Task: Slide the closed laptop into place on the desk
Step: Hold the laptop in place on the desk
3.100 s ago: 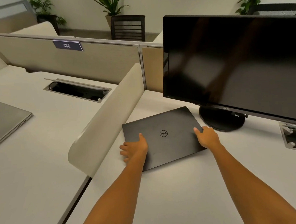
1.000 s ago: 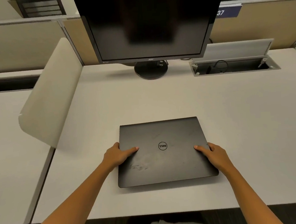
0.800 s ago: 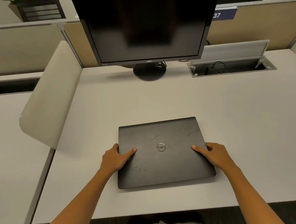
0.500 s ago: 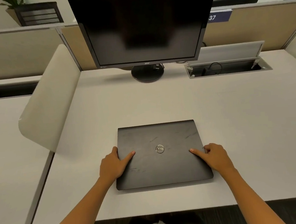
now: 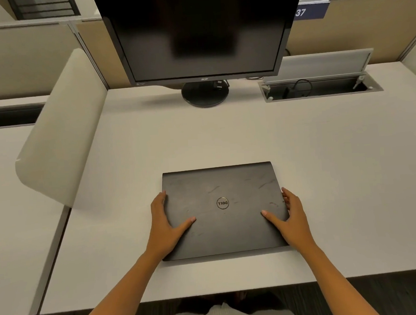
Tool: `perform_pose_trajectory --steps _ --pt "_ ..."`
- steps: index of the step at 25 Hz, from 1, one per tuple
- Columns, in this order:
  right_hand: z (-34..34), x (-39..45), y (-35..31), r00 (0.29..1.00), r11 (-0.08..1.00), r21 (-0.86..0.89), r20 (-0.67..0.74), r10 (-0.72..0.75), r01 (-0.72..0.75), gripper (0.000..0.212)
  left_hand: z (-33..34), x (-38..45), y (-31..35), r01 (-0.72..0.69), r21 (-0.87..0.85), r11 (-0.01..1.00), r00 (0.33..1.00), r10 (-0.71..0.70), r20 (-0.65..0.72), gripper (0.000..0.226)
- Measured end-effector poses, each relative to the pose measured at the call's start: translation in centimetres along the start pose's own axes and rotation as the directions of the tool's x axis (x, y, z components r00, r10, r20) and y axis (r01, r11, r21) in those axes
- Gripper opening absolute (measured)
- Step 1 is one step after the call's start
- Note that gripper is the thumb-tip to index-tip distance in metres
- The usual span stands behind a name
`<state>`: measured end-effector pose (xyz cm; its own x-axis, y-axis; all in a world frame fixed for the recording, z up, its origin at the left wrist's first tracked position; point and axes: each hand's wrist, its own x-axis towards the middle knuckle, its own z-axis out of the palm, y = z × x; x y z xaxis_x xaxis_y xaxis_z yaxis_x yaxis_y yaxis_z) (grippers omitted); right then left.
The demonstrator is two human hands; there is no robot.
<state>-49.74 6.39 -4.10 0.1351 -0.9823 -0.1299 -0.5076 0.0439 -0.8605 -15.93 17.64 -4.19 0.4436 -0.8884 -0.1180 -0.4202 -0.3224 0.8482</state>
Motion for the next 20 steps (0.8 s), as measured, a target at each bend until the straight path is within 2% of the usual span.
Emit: perform_pose_trajectory --steps 2,6,13,20 --pt "0.2 -1.0 0.3 0.999 0.999 -0.039 0.037 -0.027 0.029 0.099 -0.1 -0.5 -0.1 -0.010 0.041 0.999 0.999 0.008 0.043 0.121" --pt "0.5 -1.3 0.2 0.996 0.999 -0.042 0.084 -0.018 0.022 0.108 -0.3 -0.3 0.3 0.006 0.091 0.996 0.995 -0.015 0.098 0.130" --pt "0.6 -0.9 0.3 0.998 0.999 -0.043 0.068 -0.018 0.021 0.107 -0.6 0.6 0.5 -0.008 0.106 0.994 0.991 -0.006 0.132 0.138" --pt "1.0 2.1 -1.0 0.997 0.999 -0.031 0.072 -0.031 0.033 0.107 -0.8 3.8 1.3 0.014 0.106 0.994 0.995 -0.024 0.098 0.138"
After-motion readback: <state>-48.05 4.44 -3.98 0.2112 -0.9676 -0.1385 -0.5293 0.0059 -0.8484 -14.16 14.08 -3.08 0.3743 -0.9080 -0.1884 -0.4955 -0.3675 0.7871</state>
